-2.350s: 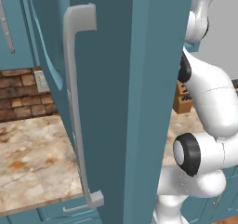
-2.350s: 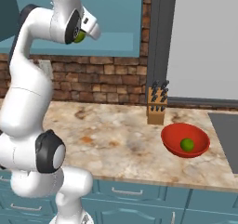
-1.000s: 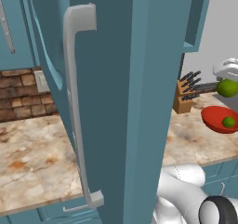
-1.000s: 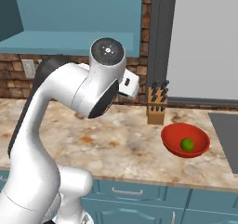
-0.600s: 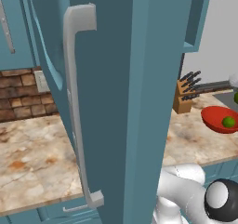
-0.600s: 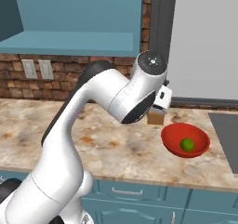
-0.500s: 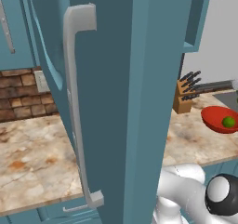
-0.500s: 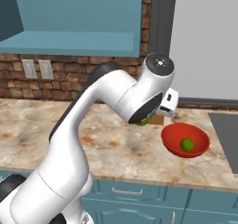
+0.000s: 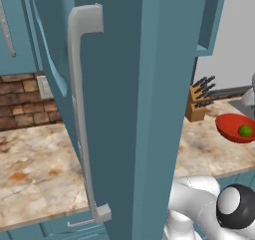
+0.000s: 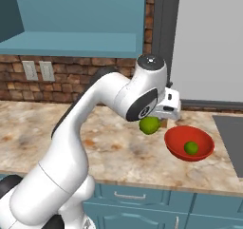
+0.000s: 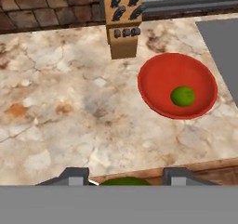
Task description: Pick the limes from the cabinet and place them in one bowl. Pick the mango from the sink and place it in the other bowl.
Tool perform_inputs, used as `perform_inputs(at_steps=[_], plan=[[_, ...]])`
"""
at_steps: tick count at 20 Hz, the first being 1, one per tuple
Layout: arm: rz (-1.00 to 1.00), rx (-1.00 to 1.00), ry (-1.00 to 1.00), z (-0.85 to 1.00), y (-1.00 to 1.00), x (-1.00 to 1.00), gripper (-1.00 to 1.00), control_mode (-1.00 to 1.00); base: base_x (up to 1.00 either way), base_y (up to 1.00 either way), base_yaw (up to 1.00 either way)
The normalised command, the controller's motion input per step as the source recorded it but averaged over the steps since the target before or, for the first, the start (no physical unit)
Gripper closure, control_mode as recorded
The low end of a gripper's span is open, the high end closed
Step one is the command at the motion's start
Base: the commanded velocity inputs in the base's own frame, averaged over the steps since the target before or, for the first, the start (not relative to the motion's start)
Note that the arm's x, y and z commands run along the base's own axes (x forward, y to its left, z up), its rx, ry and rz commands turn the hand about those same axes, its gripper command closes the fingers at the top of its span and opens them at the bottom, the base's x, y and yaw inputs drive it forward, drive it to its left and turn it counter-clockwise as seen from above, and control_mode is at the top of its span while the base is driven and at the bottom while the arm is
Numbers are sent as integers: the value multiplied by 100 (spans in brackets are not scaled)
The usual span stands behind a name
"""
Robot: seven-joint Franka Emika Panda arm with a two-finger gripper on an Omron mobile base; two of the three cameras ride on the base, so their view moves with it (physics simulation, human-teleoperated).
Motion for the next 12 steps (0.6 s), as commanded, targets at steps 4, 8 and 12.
perform_inputs(at_steps=[4, 8, 12], plan=[[7, 0, 1, -37, -50, 54, 100, -100, 0, 0, 0], [7, 0, 6, -52, -62, 84, 100, -100, 0, 0, 0], [9, -3, 10, -59, -50, 93, 100, -100, 0, 0, 0]])
